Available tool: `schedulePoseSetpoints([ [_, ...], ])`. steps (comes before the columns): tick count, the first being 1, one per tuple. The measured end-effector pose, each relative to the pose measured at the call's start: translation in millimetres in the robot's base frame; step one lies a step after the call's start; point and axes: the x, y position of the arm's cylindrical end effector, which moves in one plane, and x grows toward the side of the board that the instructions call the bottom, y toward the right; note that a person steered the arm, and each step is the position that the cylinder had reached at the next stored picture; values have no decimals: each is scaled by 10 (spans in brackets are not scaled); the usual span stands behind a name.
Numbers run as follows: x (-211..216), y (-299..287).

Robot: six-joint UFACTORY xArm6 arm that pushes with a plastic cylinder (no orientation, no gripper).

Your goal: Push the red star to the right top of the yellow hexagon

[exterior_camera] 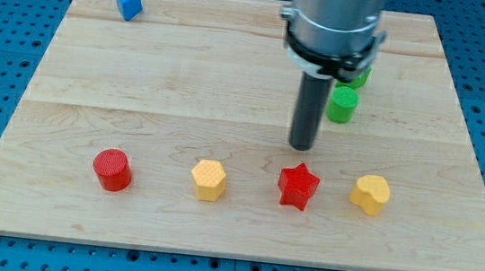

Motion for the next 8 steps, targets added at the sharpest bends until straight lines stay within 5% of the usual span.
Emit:
schedulePoseSetpoints([
  [6,962,87],
  [7,905,-133],
  [8,402,-242],
])
